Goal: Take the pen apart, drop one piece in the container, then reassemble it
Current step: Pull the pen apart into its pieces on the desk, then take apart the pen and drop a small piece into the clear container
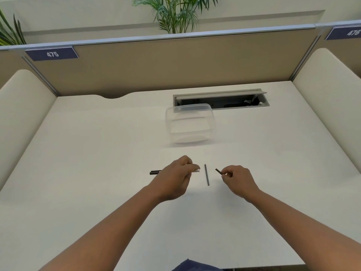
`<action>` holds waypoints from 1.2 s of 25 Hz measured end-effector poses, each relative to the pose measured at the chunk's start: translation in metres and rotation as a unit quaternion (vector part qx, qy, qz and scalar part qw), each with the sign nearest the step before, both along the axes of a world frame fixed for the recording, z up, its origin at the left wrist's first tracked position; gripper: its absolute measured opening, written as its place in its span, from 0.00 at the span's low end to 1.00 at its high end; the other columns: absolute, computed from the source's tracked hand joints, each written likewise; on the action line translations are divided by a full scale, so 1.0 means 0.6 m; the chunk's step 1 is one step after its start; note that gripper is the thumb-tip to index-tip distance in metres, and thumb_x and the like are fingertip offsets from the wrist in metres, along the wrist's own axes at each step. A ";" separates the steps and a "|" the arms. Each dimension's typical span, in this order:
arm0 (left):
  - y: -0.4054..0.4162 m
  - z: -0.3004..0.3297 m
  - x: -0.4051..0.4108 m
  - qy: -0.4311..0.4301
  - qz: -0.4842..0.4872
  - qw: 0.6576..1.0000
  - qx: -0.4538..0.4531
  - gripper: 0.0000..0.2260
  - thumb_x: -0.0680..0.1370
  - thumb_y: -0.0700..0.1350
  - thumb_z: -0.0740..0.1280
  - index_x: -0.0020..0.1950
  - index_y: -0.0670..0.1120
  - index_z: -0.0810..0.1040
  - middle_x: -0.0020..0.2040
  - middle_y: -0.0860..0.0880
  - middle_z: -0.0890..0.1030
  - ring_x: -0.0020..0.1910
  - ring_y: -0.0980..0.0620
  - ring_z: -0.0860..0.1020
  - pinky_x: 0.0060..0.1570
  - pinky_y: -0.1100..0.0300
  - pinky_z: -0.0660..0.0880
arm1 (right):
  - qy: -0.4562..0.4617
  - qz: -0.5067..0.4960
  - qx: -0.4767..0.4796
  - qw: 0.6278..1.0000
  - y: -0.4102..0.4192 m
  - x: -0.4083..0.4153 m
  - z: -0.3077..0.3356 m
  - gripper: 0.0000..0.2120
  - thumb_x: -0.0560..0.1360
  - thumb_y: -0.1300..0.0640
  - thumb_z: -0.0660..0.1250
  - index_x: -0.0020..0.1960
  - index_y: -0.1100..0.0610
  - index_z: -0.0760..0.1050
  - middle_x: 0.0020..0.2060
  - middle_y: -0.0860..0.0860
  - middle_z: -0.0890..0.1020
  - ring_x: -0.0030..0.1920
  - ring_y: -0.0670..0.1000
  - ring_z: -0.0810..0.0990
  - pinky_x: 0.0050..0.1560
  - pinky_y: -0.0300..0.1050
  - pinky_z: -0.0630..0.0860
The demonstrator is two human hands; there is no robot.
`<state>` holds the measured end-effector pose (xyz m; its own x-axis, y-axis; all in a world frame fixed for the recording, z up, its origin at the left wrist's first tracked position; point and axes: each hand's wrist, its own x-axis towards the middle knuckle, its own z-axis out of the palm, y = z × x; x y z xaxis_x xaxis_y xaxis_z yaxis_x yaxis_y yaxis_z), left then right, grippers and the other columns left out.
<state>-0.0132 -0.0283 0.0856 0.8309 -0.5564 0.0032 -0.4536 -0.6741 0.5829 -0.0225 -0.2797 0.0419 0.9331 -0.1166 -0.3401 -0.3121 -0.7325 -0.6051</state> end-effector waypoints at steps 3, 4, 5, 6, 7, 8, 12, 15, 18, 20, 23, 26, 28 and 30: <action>0.003 -0.010 -0.006 -0.014 0.015 0.998 -0.055 0.14 0.81 0.37 0.63 0.64 0.50 0.80 0.50 0.53 0.73 0.44 0.55 0.72 0.46 0.61 0.73 | 0.015 -0.015 -0.031 0.999 0.001 0.015 -0.024 0.06 0.73 0.60 0.65 0.45 0.55 0.81 0.39 0.49 0.82 0.41 0.53 0.80 0.39 0.45 0.74; 0.004 -0.014 -0.007 -0.015 0.023 0.997 -0.069 0.14 0.81 0.37 0.64 0.64 0.50 0.80 0.49 0.52 0.73 0.45 0.54 0.73 0.46 0.62 0.74 | 0.019 -0.017 -0.037 0.999 0.004 0.020 -0.030 0.05 0.72 0.61 0.65 0.44 0.57 0.80 0.39 0.50 0.82 0.42 0.54 0.80 0.40 0.46 0.75; 0.005 -0.018 -0.009 -0.015 0.032 0.996 -0.080 0.15 0.81 0.37 0.65 0.64 0.50 0.80 0.49 0.52 0.74 0.46 0.54 0.74 0.46 0.60 0.75 | 0.024 -0.021 -0.042 0.999 0.006 0.024 -0.035 0.05 0.72 0.61 0.65 0.43 0.57 0.79 0.39 0.51 0.82 0.42 0.55 0.80 0.40 0.47 0.76; 0.005 -0.022 -0.009 -0.013 0.045 0.995 -0.089 0.15 0.80 0.36 0.66 0.64 0.50 0.81 0.48 0.52 0.74 0.47 0.53 0.75 0.47 0.57 0.76 | 0.029 -0.024 -0.044 0.998 0.008 0.027 -0.039 0.04 0.71 0.61 0.65 0.42 0.58 0.79 0.39 0.51 0.82 0.42 0.55 0.80 0.40 0.47 0.76; 0.005 -0.026 -0.010 -0.011 0.057 0.994 -0.097 0.15 0.80 0.36 0.66 0.63 0.51 0.81 0.48 0.52 0.74 0.48 0.52 0.77 0.48 0.54 0.78 | 0.033 -0.028 -0.043 0.998 0.010 0.031 -0.044 0.03 0.71 0.61 0.65 0.42 0.58 0.78 0.39 0.51 0.82 0.42 0.56 0.80 0.40 0.47 0.76; 0.006 -0.029 -0.011 -0.011 0.067 0.992 -0.107 0.15 0.80 0.35 0.67 0.62 0.51 0.82 0.47 0.51 0.74 0.50 0.51 0.79 0.50 0.52 0.78 | 0.035 -0.033 -0.042 0.998 0.011 0.034 -0.049 0.03 0.71 0.61 0.66 0.42 0.59 0.78 0.39 0.52 0.82 0.42 0.56 0.80 0.41 0.47 0.76; 0.008 -0.034 -0.015 -0.010 0.087 0.986 -0.140 0.15 0.79 0.33 0.68 0.60 0.50 0.83 0.47 0.52 0.76 0.52 0.49 0.82 0.52 0.53 0.79 | 0.038 -0.045 -0.037 0.998 0.015 0.042 -0.061 0.02 0.71 0.61 0.67 0.42 0.59 0.77 0.39 0.52 0.82 0.43 0.56 0.80 0.42 0.49 0.77; 0.008 -0.031 -0.019 -0.011 0.108 0.983 -0.146 0.14 0.78 0.33 0.68 0.59 0.48 0.84 0.47 0.53 0.77 0.50 0.59 0.78 0.52 0.66 0.75 | 0.038 -0.049 -0.032 0.998 0.016 0.041 -0.066 0.03 0.71 0.59 0.68 0.42 0.59 0.77 0.39 0.51 0.82 0.42 0.55 0.80 0.42 0.49 0.78; 0.007 -0.028 -0.021 -0.005 0.109 0.982 -0.155 0.14 0.78 0.32 0.68 0.59 0.47 0.84 0.48 0.53 0.78 0.52 0.62 0.79 0.53 0.69 0.73 | 0.040 -0.056 -0.031 0.997 0.014 0.041 -0.070 0.04 0.72 0.57 0.70 0.42 0.58 0.77 0.38 0.51 0.82 0.42 0.54 0.80 0.43 0.49 0.78; 0.007 -0.028 -0.022 -0.004 0.111 0.982 -0.155 0.14 0.78 0.32 0.68 0.59 0.48 0.84 0.48 0.53 0.78 0.52 0.62 0.79 0.53 0.69 0.74 | 0.040 -0.059 -0.031 0.997 0.013 0.040 -0.071 0.06 0.72 0.56 0.70 0.41 0.58 0.77 0.38 0.51 0.82 0.42 0.55 0.80 0.42 0.49 0.77; 0.007 -0.030 -0.024 -0.002 0.113 0.982 -0.154 0.14 0.78 0.33 0.69 0.58 0.48 0.84 0.48 0.53 0.79 0.51 0.59 0.79 0.53 0.65 0.76 | 0.039 -0.065 -0.026 0.997 0.012 0.039 -0.074 0.08 0.72 0.54 0.72 0.41 0.57 0.76 0.38 0.50 0.81 0.43 0.54 0.80 0.43 0.49 0.77; 0.006 -0.031 -0.025 0.001 0.111 0.981 -0.156 0.13 0.78 0.33 0.68 0.58 0.48 0.84 0.48 0.53 0.79 0.54 0.55 0.81 0.55 0.62 0.77 | 0.042 -0.073 -0.010 0.996 0.009 0.037 -0.075 0.09 0.72 0.53 0.73 0.41 0.57 0.76 0.37 0.50 0.80 0.42 0.55 0.80 0.43 0.49 0.77; 0.007 -0.031 -0.025 0.003 0.113 0.981 -0.159 0.13 0.78 0.33 0.68 0.58 0.47 0.84 0.49 0.53 0.79 0.54 0.57 0.81 0.55 0.64 0.76 | 0.044 -0.077 0.000 0.996 0.006 0.034 -0.072 0.10 0.71 0.52 0.73 0.42 0.57 0.76 0.37 0.50 0.80 0.42 0.55 0.80 0.43 0.50 0.78; 0.007 -0.027 -0.026 0.008 0.118 0.979 -0.169 0.13 0.79 0.33 0.68 0.58 0.47 0.84 0.49 0.52 0.80 0.54 0.60 0.80 0.55 0.68 0.75 | 0.021 -0.085 0.015 0.996 0.008 0.027 -0.063 0.09 0.72 0.51 0.73 0.43 0.55 0.76 0.35 0.48 0.79 0.41 0.54 0.80 0.42 0.49 0.77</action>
<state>-0.0286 -0.0241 0.0693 0.9376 -0.3181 0.1403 -0.2979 -0.5269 0.7960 -0.0061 -0.2752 0.0040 0.8854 -0.2614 -0.3844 -0.4561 -0.6482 -0.6098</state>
